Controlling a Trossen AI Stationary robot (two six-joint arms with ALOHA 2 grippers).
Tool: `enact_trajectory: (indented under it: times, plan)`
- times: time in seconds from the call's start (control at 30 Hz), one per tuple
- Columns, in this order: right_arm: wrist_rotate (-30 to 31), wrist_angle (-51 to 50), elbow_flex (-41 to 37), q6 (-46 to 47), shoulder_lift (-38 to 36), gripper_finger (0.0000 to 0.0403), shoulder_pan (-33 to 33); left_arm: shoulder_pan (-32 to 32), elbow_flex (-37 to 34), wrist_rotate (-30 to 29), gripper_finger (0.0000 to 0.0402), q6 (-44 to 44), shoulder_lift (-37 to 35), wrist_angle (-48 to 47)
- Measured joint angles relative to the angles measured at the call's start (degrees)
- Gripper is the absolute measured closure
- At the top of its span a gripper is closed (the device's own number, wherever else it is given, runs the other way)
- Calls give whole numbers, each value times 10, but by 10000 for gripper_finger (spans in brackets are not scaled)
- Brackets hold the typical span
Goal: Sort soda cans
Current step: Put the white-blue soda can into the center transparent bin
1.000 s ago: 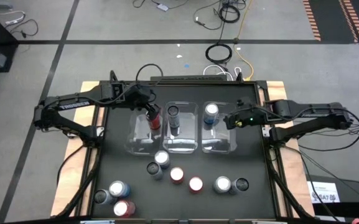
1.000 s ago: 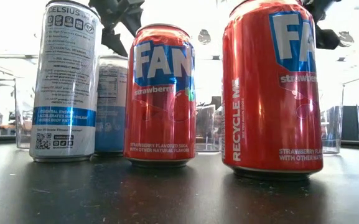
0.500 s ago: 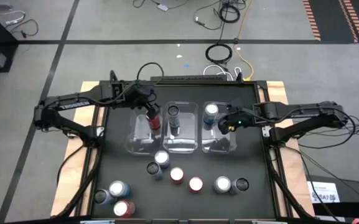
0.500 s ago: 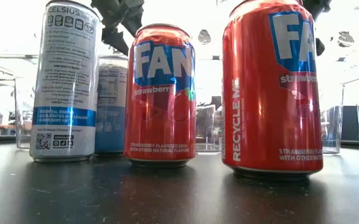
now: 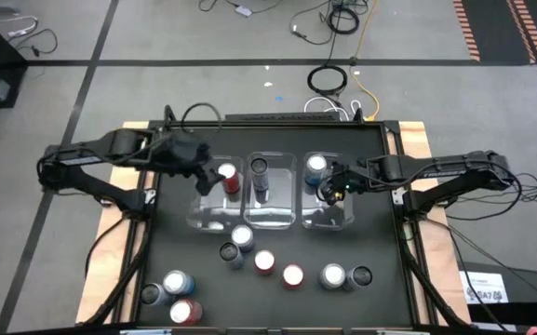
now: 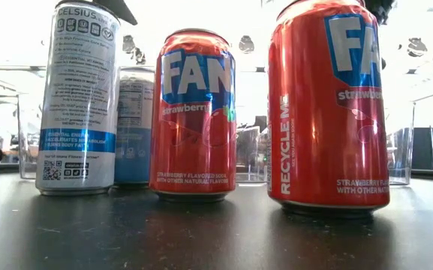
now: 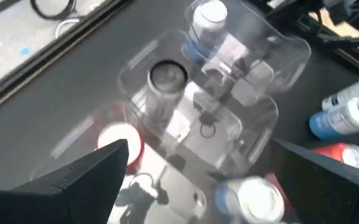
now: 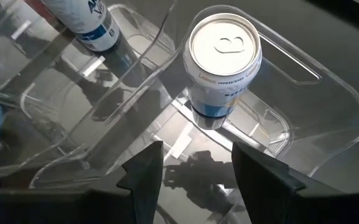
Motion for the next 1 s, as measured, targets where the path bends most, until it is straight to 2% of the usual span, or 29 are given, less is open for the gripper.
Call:
enact_trajectory:
  times: [0.2, 0.37, 0.63, 0.87, 1.0]
  plan:
    - [0, 1, 0, -11, 15, 218, 0, -112, 39, -28, 9, -149, 45, -85]
    - [0, 1, 0, -31, 21, 218, 0, -145, 53, -22, 9, -270, 88, -143]
    - [0, 6, 0, -52, 21, 218, 0, -158, 54, -4, 9, -334, 94, -117]
    - [0, 21, 0, -54, 21, 218, 0, -157, 54, -18, 9, -354, 103, -97]
    - [0, 23, 0, -54, 21, 218, 0, -157, 54, -19, 9, -335, 108, -70]
